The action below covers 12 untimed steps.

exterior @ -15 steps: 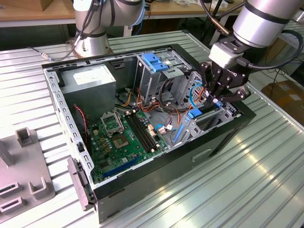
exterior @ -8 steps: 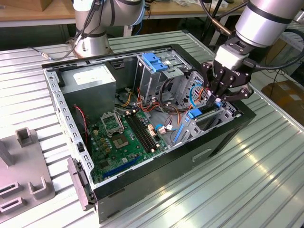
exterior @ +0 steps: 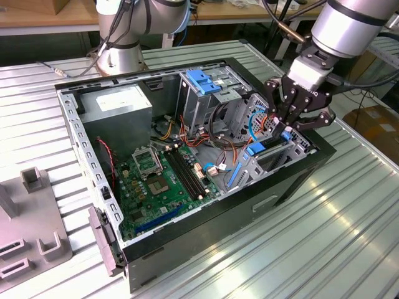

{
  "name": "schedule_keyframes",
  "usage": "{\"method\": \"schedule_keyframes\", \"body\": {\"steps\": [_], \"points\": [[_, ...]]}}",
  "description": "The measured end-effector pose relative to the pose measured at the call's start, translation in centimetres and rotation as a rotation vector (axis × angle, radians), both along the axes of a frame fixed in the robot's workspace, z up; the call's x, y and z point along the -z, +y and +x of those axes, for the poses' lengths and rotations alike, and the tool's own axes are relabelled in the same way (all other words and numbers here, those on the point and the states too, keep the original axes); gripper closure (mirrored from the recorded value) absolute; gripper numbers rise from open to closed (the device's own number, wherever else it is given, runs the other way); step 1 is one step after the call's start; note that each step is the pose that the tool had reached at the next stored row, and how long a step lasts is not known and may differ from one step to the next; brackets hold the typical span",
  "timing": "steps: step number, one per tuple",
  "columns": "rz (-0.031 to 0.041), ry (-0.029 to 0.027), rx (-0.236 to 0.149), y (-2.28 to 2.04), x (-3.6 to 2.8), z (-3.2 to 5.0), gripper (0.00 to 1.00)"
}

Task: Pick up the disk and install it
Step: 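Insert the first disk wire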

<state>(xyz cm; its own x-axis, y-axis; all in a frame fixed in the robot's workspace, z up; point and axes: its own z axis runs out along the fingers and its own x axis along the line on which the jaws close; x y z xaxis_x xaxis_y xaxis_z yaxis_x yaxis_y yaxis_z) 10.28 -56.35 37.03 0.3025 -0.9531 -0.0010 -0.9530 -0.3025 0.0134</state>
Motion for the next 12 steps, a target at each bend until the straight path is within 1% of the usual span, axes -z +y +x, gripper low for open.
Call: {"method": "schedule_keyframes", "body": {"steps": [3,5,7,12], "points": [[0.0,0.0032,-0.011,0.04,-0.77,0.03,0.9],[0.0,0.0055,-0.022,0.06,-1.15,0.06,0.9],[0.0002,0.0062,-0.04,0.06,-1.2,0.13,0.9],[0.0,0.0062,-0.123,0.06,-1.22,0.37,0.9]]}}
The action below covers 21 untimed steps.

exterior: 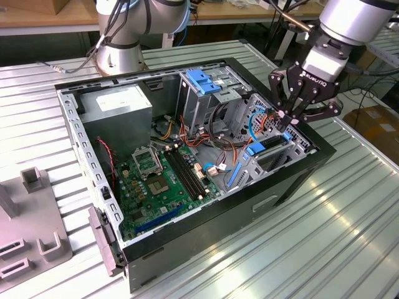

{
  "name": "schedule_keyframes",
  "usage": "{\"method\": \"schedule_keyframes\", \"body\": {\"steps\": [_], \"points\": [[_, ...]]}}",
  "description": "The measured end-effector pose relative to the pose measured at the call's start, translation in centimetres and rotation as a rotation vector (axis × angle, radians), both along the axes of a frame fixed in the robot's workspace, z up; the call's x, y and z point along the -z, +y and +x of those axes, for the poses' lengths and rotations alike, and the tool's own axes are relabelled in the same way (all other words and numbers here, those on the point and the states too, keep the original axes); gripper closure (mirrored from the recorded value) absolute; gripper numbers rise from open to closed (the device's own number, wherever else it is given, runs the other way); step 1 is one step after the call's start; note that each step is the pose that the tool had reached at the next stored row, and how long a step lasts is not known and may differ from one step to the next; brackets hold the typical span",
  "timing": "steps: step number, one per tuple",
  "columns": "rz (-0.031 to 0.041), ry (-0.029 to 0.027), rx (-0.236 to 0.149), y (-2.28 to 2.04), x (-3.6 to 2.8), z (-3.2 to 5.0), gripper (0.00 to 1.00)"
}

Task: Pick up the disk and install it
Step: 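Insert the first disk wire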

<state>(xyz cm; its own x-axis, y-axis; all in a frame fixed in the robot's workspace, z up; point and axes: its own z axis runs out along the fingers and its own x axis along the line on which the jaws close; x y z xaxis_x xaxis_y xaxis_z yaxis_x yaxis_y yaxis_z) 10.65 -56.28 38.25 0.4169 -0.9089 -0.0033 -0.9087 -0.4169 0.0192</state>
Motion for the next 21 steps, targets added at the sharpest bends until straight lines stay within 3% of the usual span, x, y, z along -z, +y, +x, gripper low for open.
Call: {"method": "schedule_keyframes", "body": {"steps": [2,6,10,11,21], "points": [[0.0,0.0001,-0.025,-0.01,0.0,0.25,0.9],[0.0,0.0,-0.036,0.0,0.04,1.69,0.9],[0.0,0.0,-0.039,0.0,0.08,3.89,0.9],[0.0001,0.0001,-0.042,0.02,0.09,4.93,0.9],[-0.0001,0.0001,-0.044,0.97,0.09,7.3,0.9]]}}
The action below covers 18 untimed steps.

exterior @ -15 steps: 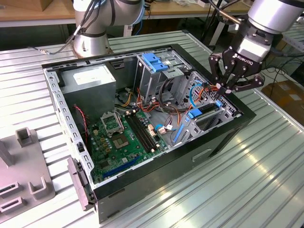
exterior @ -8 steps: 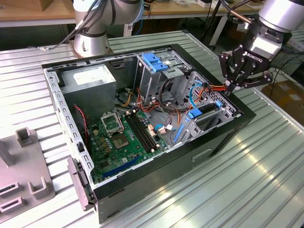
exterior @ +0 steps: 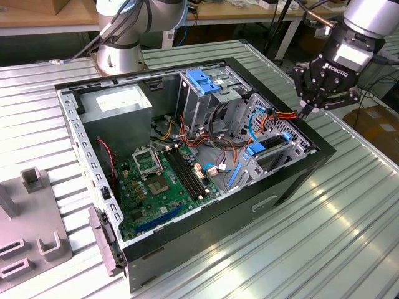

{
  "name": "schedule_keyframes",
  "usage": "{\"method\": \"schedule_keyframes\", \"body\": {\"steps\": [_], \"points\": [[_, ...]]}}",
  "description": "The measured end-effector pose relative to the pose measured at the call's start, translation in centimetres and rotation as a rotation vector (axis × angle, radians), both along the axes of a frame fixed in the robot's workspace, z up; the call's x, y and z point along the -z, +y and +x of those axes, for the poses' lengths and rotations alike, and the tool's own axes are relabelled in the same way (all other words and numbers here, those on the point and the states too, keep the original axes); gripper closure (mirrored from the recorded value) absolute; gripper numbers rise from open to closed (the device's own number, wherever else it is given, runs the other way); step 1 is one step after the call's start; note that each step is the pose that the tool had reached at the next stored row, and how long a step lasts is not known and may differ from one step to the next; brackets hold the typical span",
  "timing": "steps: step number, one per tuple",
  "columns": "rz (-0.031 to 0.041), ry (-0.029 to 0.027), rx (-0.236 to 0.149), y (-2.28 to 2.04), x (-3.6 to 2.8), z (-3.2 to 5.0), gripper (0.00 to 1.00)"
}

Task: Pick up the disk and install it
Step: 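Insert the first disk wire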

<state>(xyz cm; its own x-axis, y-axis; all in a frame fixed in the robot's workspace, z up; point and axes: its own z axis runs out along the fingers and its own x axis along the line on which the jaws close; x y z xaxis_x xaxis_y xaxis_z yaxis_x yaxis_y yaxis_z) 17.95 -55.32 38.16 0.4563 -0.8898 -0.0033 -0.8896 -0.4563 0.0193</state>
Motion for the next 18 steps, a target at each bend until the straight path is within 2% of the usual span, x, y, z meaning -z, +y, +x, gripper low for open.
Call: {"method": "schedule_keyframes", "body": {"steps": [4,8,18], "points": [[-0.0004,0.0,-0.003,0.26,0.0,0.77,0.9],[-0.0008,0.0,-0.017,0.28,0.01,1.21,0.9],[-0.0006,0.0,-0.018,0.28,0.02,1.27,0.9]]}}
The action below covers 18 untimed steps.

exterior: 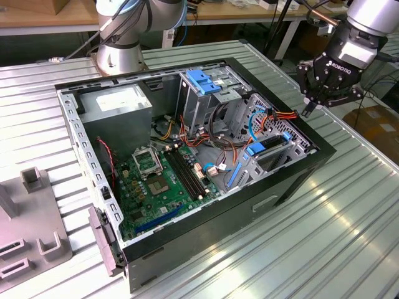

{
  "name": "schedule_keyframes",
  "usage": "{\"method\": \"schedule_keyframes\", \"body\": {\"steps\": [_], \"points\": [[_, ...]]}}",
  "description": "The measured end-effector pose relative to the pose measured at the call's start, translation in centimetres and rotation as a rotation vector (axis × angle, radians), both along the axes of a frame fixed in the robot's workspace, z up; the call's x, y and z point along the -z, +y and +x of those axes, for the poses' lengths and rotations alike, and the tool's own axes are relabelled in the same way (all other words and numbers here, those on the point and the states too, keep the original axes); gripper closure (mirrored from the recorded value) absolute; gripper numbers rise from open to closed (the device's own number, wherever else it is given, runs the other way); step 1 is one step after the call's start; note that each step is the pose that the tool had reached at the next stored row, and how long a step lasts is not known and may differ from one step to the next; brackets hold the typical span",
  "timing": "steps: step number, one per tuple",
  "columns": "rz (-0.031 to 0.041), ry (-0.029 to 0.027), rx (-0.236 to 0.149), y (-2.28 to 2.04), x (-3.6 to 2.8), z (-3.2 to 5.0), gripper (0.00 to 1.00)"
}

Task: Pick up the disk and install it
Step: 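Insert the first disk wire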

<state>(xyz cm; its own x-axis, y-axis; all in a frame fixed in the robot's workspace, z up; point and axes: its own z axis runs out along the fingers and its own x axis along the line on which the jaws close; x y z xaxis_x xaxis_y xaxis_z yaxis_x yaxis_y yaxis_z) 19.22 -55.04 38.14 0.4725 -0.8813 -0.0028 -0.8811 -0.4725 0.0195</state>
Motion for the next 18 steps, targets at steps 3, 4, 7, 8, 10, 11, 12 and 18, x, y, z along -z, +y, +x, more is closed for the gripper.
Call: {"method": "schedule_keyframes", "body": {"steps": [3,4,7,8,10,11,12,18], "points": [[0.0,0.0,0.0,0.0,0.0,0.1,0.9],[0.0,0.0,0.0,0.0,0.0,0.2,0.9],[-0.0001,0.0,0.0,0.0,0.0,0.5,0.9],[0.0,0.0,0.0,0.0,0.0,0.65,0.9],[-0.0001,0.0,0.0,0.0,0.0,1.04,0.9],[0.0,0.0,0.0,0.0,0.0,1.21,0.9],[-0.0001,0.0,-0.001,0.0,0.0,1.48,0.9],[-0.0001,0.0,-0.077,-0.01,0.01,2.09,0.9]]}}
